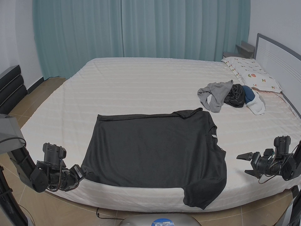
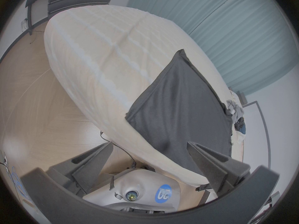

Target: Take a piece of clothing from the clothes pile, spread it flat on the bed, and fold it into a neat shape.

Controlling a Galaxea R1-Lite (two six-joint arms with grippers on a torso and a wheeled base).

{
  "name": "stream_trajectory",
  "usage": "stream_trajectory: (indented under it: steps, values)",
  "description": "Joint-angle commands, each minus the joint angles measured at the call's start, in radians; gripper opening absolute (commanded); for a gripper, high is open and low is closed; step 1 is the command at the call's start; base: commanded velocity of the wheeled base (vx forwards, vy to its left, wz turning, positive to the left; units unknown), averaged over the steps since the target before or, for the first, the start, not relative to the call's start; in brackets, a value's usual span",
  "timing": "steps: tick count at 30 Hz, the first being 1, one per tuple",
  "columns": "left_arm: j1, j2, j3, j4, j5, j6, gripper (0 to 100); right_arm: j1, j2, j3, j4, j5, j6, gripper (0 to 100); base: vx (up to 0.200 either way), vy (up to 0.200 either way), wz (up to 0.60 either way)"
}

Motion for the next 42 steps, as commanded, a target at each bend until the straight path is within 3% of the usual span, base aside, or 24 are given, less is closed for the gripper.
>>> stream_trajectory:
  steps: [1,9,15,16,25,30,37,42]
  values:
    - [0.003,0.097,-0.018,-0.015,0.020,0.004,100,0.001,0.026,0.000,0.000,0.001,-0.017,100,0.000,0.000,0.00]
    - [0.004,0.195,-0.044,-0.173,0.071,0.004,100,0.001,0.026,0.005,0.000,0.004,-0.031,100,0.000,0.000,0.00]
    - [0.019,0.243,-0.079,-0.192,0.077,0.006,100,0.001,0.027,0.003,0.000,0.004,-0.031,100,0.000,0.000,0.00]
    - [0.019,0.243,-0.079,-0.192,0.077,0.006,0,0.001,0.027,0.003,0.000,0.004,-0.031,100,0.000,0.000,0.00]
    - [0.096,0.238,-0.060,-0.195,0.076,0.013,0,-0.001,0.035,0.005,0.000,0.002,-0.031,100,0.000,0.000,0.00]
    - [0.093,0.229,-0.013,-0.196,0.077,0.075,0,-0.001,0.035,0.006,0.000,0.002,-0.031,100,0.000,0.000,0.00]
    - [0.090,0.229,-0.010,-0.196,0.097,0.081,0,0.004,0.039,0.008,0.001,0.002,-0.036,100,0.000,0.000,0.00]
    - [0.090,0.228,-0.012,-0.198,0.097,0.079,0,0.058,0.084,0.006,-0.002,-0.004,-0.068,100,0.000,0.000,0.00]
